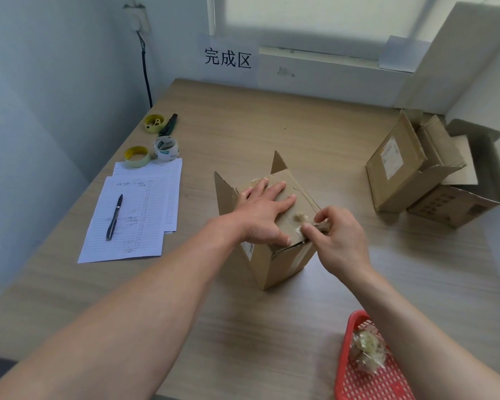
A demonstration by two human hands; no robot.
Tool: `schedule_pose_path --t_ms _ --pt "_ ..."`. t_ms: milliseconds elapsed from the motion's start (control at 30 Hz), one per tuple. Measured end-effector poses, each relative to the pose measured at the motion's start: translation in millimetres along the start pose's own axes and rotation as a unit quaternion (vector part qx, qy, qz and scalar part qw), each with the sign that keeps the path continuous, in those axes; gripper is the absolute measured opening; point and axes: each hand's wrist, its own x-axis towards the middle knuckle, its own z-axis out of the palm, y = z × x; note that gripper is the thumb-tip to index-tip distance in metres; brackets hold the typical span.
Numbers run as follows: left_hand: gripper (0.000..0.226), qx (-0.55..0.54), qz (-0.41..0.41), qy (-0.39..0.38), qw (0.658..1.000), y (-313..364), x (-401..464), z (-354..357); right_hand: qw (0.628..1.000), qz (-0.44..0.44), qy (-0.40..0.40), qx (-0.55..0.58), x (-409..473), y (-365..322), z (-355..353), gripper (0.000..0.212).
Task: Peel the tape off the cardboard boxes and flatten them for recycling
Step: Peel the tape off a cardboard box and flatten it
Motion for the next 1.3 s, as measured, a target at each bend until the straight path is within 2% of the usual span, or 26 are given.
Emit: schedule_pose_path --t_ms 100,200,267,500,767,900,967,1167,1300 --pt "0.096 0.003 0.002 0.002 1.0 0 0 0 1.0 0.015 0.007 -0.001 2 -3 0 0.032" --pt "0.094 -0.002 0.004 0.006 1.0 0 -1 0 0.997 0.016 0.006 -0.07 -1 -9 2 0.052" --pt "0.094 -0.003 0.004 0.007 1.0 0 -1 1 0.996 0.01 0.015 -0.085 -2 -8 5 0.054" --pt "0.095 0.005 0.006 0.002 1.0 0 -2 1 0.999 -0.021 0.048 0.003 -5 2 14 0.035" --pt "0.095 0.002 0.005 0.006 1.0 -2 -4 2 0.991 0.046 0.05 0.115 -6 0 8 0.018" --pt "0.094 0.008 0.008 0.009 1.0 -2 -4 2 0.998 0.054 0.024 -0.012 -9 -12 7 0.043" --pt "0.094 0.009 0.007 0.01 1.0 -2 -4 2 0.997 0.055 0.034 -0.051 -9 -13 11 0.047" --pt "0.095 0.008 0.007 0.009 1.0 -2 -5 3 0.993 0.027 0.074 0.093 -13 1 20 0.025" --pt "0.096 0.0 0.004 0.009 1.0 -4 -6 3 0.973 0.075 0.066 0.207 -16 -1 13 0.028"
